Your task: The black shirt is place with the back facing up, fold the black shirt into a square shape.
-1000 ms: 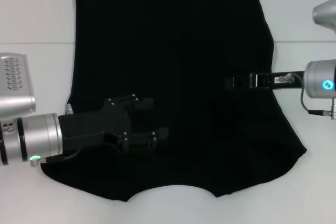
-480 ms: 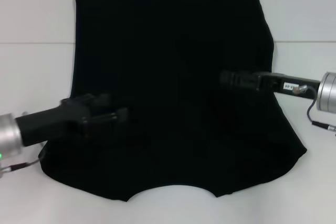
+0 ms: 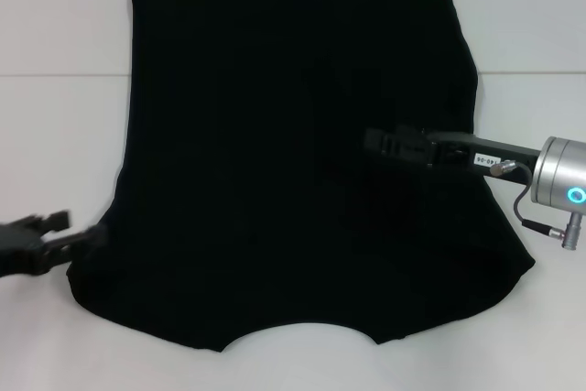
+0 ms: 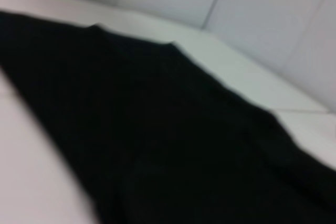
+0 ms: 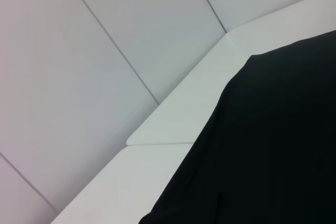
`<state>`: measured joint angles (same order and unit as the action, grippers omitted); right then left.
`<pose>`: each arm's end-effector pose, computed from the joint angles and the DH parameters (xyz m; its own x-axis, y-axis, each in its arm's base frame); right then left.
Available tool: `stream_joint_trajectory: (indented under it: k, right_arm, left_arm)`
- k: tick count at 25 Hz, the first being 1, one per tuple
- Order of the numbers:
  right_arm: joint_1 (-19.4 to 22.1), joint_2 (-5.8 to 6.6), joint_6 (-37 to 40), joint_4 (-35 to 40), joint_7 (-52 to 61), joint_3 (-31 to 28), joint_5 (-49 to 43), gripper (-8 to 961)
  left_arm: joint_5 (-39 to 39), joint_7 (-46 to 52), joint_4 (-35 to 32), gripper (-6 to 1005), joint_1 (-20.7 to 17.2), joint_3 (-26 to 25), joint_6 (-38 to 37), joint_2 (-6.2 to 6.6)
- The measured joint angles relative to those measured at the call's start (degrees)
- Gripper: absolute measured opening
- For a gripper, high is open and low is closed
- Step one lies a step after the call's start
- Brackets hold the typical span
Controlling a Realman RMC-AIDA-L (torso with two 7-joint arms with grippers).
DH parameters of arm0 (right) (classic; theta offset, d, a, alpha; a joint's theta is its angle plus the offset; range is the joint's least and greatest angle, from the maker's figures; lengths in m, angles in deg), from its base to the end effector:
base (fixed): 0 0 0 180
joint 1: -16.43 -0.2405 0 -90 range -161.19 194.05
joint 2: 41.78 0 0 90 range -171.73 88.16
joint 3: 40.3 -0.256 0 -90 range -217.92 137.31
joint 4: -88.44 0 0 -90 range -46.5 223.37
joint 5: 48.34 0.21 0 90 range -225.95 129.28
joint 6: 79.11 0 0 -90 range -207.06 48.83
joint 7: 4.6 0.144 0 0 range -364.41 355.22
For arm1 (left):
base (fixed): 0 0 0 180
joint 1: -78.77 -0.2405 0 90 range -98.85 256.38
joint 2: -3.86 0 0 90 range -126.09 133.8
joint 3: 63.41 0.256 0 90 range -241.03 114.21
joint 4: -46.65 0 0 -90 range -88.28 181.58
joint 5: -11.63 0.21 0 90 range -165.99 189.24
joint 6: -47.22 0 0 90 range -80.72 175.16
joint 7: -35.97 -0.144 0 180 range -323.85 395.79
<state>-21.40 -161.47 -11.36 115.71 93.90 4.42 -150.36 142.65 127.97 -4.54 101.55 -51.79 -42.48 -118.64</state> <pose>0.2382 0.3882 -0.0292 0.4751 -0.5982 -0.6453 -0.8062 -0.5898 -0.0470 -0.3498 0.2852 0.0607 0.5505 0.5747 0.6055 0.8251 -0.4850 -0.2899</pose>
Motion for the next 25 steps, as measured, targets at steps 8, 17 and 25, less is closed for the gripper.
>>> stream_joint_trajectory:
  k: [8, 17, 25]
  right_arm:
    - [-0.3, -0.02, 0.0, 0.0, 0.0, -0.3, 0.1, 854]
    - [-0.3, 0.06, 0.0, 0.0, 0.4, -0.3, 0.3, 854]
    - [-0.1, 0.16, 0.4, 0.4, 0.5, -0.3, 0.6, 855]
  left_arm:
    - [6.3, 0.4, -0.2, 793, 0.1, -1.7, 1.1, 0.28]
    - [8.9, 0.6, 0.7, 783, 0.8, 0.8, 4.0, 0.06]
    - [9.4, 0.7, 0.6, 587, 1.4, 1.0, 2.8, 0.43]
